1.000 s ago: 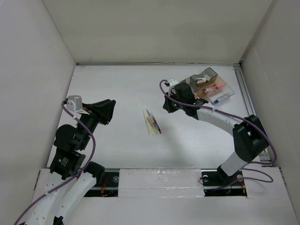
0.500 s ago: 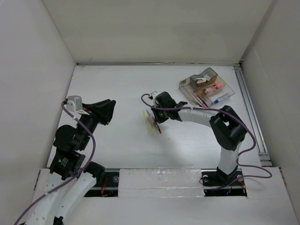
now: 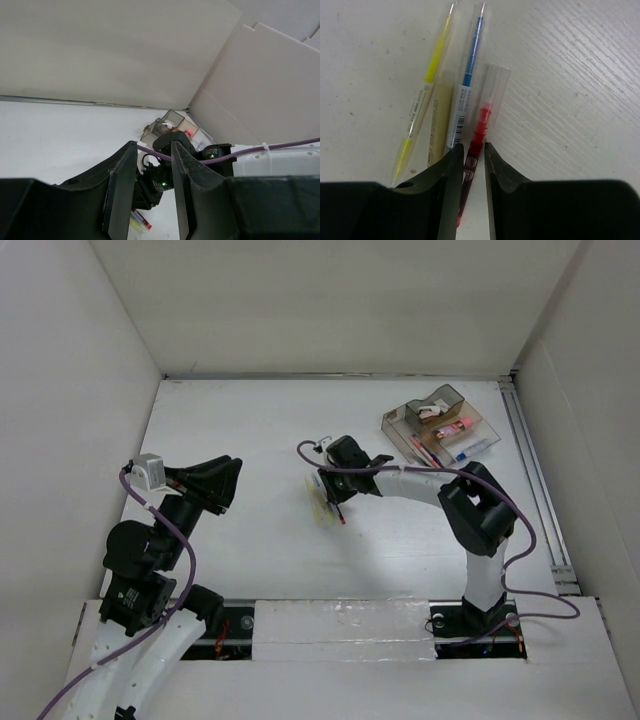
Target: Organize the desk
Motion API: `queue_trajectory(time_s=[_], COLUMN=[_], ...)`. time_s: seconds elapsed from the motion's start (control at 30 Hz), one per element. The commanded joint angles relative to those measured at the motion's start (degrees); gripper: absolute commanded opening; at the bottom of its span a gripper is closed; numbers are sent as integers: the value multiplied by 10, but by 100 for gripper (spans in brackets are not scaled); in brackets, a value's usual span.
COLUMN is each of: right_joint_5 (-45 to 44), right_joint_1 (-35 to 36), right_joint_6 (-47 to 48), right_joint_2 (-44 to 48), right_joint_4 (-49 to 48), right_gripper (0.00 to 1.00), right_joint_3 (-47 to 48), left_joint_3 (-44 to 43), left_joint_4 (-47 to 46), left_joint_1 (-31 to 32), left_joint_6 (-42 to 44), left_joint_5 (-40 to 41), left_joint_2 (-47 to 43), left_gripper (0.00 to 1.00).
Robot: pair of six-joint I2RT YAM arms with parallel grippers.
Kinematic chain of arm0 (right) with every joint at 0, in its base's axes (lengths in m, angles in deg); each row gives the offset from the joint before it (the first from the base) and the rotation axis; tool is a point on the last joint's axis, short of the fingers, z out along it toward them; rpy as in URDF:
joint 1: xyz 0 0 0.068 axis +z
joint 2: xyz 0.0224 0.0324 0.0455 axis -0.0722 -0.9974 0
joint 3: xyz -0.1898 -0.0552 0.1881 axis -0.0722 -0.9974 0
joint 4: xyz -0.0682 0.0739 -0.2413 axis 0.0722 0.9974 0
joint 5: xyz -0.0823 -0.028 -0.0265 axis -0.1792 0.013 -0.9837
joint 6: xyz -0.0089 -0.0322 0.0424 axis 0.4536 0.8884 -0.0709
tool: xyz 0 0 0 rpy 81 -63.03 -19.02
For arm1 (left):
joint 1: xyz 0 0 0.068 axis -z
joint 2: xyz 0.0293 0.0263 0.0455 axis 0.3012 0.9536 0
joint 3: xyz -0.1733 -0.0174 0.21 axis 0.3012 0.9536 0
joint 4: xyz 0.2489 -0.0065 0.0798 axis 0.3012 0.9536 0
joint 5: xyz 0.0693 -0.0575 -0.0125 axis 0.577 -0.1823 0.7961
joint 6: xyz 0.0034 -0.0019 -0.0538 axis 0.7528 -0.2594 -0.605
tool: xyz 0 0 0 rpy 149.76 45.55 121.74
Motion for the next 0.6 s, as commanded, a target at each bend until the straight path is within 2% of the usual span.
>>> queue_trajectory(time_s=[0.0,0.17,0.27,0.3,0.4,0.53,0.57], right_joint_5=[-4,-29,-65,-70,-86,-80,-67], right_joint_1=[2,2,2,2,2,-43,-77], right_joint_6=[-6,-10,-12,-12,-9,0,1], right_joint_2=[-15,-23,-20,-16,14,84,97], right_joint_4=[3,9,4,4,-5,-26,-28], right_gripper=[29,28,15,7,1,0,0], right_joint_3=[29,32,26,24,13,-7,-6], left_joint_3=[3,1,3,2,3,3,2], left_joint_4=[-26,-26,-27,-28,-28,-34,-35], left_joint_1=[-2,-2,-2,-2,-2,-2,-2], left_joint_6=[10,11,10,9,7,4,4], left_joint_5=[-6,-8,-9,-10,-16,-26,-28], left_joint_2=[3,4,3,2,2,0,2], left_gripper=[29,29,29,29,30,30,30])
